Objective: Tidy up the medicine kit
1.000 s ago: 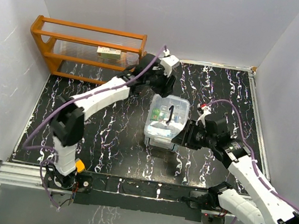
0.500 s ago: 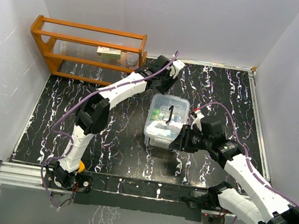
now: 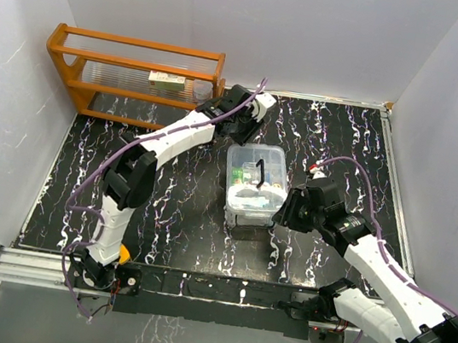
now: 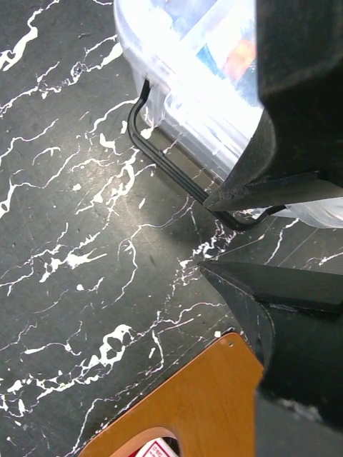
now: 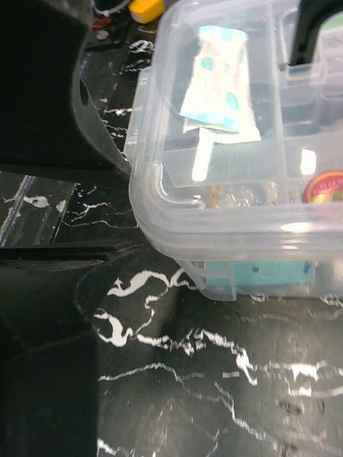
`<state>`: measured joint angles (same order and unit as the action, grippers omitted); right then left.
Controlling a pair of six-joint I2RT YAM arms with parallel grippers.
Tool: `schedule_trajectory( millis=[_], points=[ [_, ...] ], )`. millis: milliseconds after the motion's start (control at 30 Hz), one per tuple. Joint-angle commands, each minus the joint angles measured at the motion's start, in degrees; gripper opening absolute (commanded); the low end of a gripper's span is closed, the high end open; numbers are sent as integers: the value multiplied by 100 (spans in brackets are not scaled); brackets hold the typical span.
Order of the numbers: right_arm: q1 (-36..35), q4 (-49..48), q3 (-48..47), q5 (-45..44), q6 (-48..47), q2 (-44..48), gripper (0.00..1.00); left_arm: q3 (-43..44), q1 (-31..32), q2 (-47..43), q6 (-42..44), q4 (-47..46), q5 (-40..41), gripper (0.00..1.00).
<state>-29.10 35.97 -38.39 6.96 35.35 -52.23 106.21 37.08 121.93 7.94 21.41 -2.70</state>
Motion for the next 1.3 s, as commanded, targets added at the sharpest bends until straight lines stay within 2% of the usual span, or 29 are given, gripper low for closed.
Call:
schedule_trajectory(
  millis=[0, 400, 567, 800, 1033, 1267],
  points=[
    [58, -179, -312, -1408, 255, -38, 32, -576, 128, -414, -48, 822, -577, 33],
    [69, -149, -390, -2401, 366, -180, 35, -2451, 122, -1654, -990, 180, -1400, 30],
    [75, -759, -503, -1735, -369, -356, 36, -3219, 124, -2255, -1321, -88, -1577, 30],
    [80, -974, -661, -1062, -918, -692, 36, -4149, 124, -3246, -1610, -392, -1650, 30],
    [87, -1412, -856, 111, -1477, -1077, 37, -5014, 124, -4298, -1922, -649, -1004, 34],
    [88, -2181, -1047, 910, -1275, -1798, 37, -5599, 109, -5115, -2361, -682, 482, 36]
  ],
)
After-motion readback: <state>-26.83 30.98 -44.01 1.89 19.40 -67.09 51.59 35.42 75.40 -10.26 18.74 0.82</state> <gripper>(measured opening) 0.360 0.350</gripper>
